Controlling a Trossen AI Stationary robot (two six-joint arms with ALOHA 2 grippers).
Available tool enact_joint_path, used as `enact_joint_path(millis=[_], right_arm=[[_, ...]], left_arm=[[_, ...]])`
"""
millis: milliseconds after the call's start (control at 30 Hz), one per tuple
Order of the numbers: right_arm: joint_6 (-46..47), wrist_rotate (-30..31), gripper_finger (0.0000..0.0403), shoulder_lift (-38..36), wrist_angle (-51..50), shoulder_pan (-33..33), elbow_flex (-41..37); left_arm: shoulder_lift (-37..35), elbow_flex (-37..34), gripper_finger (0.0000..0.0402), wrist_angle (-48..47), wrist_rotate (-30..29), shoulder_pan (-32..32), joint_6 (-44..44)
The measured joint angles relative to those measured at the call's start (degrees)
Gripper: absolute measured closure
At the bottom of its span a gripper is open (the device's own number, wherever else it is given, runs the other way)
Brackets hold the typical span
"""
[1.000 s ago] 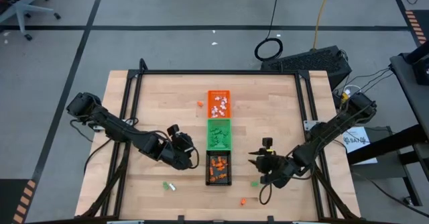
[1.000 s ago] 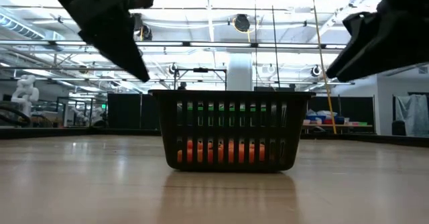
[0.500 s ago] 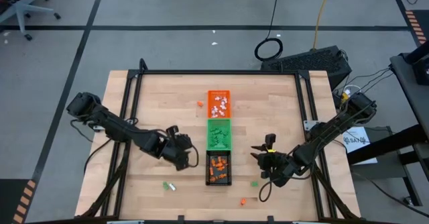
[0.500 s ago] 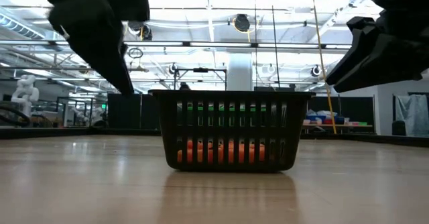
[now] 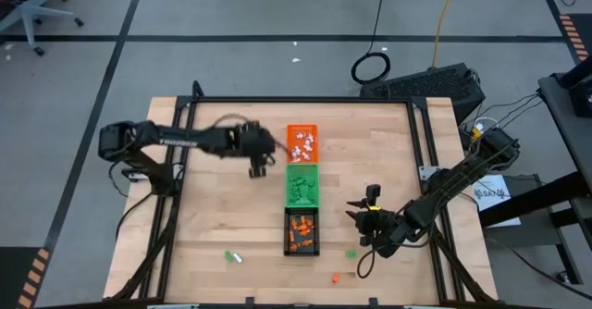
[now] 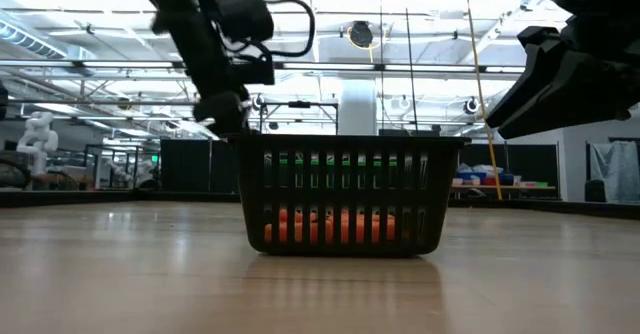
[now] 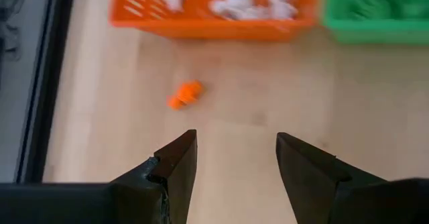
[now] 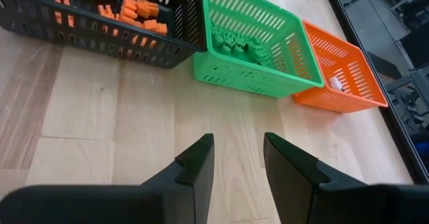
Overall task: Sort Halloween decoration
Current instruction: Put the orange skeleton toy into the black bin
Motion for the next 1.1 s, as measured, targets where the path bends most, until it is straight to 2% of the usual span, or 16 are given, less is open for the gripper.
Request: enact_joint_path(millis=[133,300,533,767,933,1100], right_arm=[[-0.04,-0.02,0.0289,0.00,-0.02,-0.02,0.00],[-0.09,0.14,0.0289,0.00,-0.47,-0.02,-0.01],[2.11,1.56,0.0289,0.00,0.07,-0.17,-2.90],[3.83,1.49,0.0289,0.00,0.58,-0.17,-4.17],[3.57,1.54,0.0289,0.00,0.68,-0.17,-4.17],[3.53,1.57,0.0289,0.00,0.76,-0.17,-4.17]], left_arm=[[1.20,0.11,0.0204,4.05,9.13,9.53,9.41],[5.62,0.88,0.0204,4.90,16.65,15.92,19.84],[13.33,3.27,0.0204,9.36,17.07,16.78,26.98],[18.18,6.76,0.0208,7.38,16.67,17.90,28.91],[20.23,9.05,0.0245,4.90,18.64,18.60,30.25],[21.01,9.92,0.0304,2.28,18.86,19.02,30.22]])
